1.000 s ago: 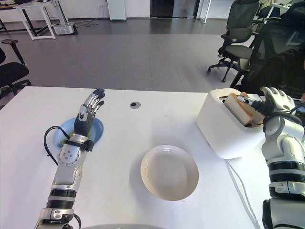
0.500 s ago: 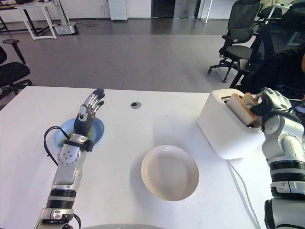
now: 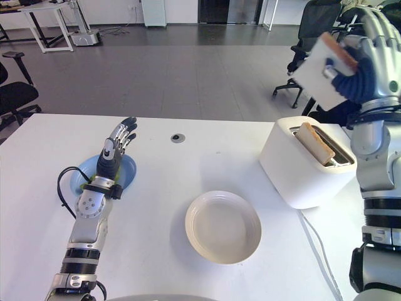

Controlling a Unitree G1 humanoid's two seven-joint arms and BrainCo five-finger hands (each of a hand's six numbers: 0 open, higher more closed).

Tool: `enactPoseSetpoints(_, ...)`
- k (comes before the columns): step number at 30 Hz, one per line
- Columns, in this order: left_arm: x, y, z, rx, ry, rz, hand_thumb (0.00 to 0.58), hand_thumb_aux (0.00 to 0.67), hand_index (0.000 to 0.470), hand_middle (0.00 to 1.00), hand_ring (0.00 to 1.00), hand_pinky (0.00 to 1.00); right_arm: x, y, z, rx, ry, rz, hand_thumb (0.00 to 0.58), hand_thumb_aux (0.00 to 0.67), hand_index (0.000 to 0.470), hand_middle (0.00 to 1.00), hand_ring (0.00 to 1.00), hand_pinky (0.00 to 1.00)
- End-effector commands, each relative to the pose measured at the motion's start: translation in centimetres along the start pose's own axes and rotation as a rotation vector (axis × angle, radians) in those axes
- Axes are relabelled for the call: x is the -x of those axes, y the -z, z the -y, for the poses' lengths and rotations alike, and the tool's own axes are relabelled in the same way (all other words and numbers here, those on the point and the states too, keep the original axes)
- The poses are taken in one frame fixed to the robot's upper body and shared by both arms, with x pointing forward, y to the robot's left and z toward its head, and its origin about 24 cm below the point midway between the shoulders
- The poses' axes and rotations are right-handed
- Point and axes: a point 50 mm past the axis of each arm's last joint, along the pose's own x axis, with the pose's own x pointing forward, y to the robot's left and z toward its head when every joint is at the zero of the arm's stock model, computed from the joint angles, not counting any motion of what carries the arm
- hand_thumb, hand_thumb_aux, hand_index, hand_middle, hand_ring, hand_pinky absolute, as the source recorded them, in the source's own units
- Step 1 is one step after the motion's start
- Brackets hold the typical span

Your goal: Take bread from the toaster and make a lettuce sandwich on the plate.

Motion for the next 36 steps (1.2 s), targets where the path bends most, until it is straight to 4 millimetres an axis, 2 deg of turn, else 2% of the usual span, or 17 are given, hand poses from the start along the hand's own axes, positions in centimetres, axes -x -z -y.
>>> enactPoseSetpoints(1,-0.1,0.1,0.2,-0.008,0.016,-0.010,0.000,0.000,0.000,0.00,0.00,0.00,2.0,-4.5,-5.3,-0.357,-0.527,0.214,0.580,0.670,0.470,0.00,0.00,0.00)
enactPoseSetpoints(5,-0.1,0.0,0.3,-0.005,0.019,-0.009,0.000,0.000,0.000,0.00,0.00,0.00,4.5,-6.6,-7.3,-0.500,-0.830,0.224,0.580,0.670,0.470,0.00,0.00,0.00)
enactPoseSetpoints(8,-0.1,0.0,0.3,-0.005,0.022,-0.011,0.000,0.000,0.000,0.00,0.00,0.00,6.3,-7.0,-8.7,-0.536,-1.024,0.167,0.580,0.670,0.470,0.00,0.00,0.00)
enactPoseSetpoints(11,-0.1,0.1,0.3,-0.006,0.022,-0.011,0.000,0.000,0.000,0.00,0.00,0.00,8.9,-7.2,-10.9,-0.554,-1.224,0.091,0.580,0.670,0.470,0.00,0.00,0.00)
enactPoseSetpoints(14,-0.1,0.1,0.3,-0.007,0.024,-0.011,0.000,0.000,0.000,0.00,0.00,0.00,10.7,-7.2,-12.4,-0.581,-1.311,0.037,0.580,0.670,0.470,0.00,0.00,0.00)
enactPoseSetpoints(20,-0.1,0.1,0.2,-0.009,0.022,-0.012,0.000,0.000,0.000,0.00,0.00,0.00,12.3,-8.4,-13.2,-0.733,-1.385,0.050,0.580,0.670,0.470,0.00,0.00,0.00)
enactPoseSetpoints(21,-0.1,0.1,0.1,-0.009,0.022,-0.013,0.000,0.000,0.000,0.00,0.00,0.00,12.3,-8.4,-13.2,-0.744,-1.385,0.046,0.474,0.384,0.269,0.00,0.00,0.00)
enactPoseSetpoints(22,-0.1,0.1,0.1,-0.009,0.021,-0.014,0.000,0.000,0.000,0.00,0.00,0.00,12.3,-8.2,-13.2,-0.740,-1.380,0.035,0.000,0.000,0.000,0.00,0.00,0.00)
enactPoseSetpoints(27,-0.4,-0.1,-1.0,-0.059,0.021,-0.013,0.000,0.000,0.000,0.00,0.00,0.00,9.9,-6.1,-12.2,-0.689,-1.178,-0.020,0.000,0.000,0.000,0.00,0.00,0.00)
enactPoseSetpoints(29,-0.6,-0.5,-1.9,-0.207,0.061,-0.011,0.000,0.000,0.000,0.00,0.00,0.00,9.0,-5.6,-11.8,-0.684,-1.097,-0.030,0.000,0.000,0.000,0.00,0.00,0.00)
enactPoseSetpoints(32,-0.9,-1.2,-4.2,-0.557,0.106,-0.034,0.000,0.000,0.000,0.00,0.00,0.00,8.5,-5.4,-11.5,-0.679,-1.036,-0.027,0.000,0.000,0.000,0.00,0.00,0.00)
enactPoseSetpoints(36,-0.6,-1.2,-7.6,-1.113,0.159,-0.147,0.000,0.000,0.000,0.00,0.00,0.00,8.5,-5.7,-11.7,-0.689,-1.027,-0.012,0.000,0.000,0.000,0.00,0.00,0.00)
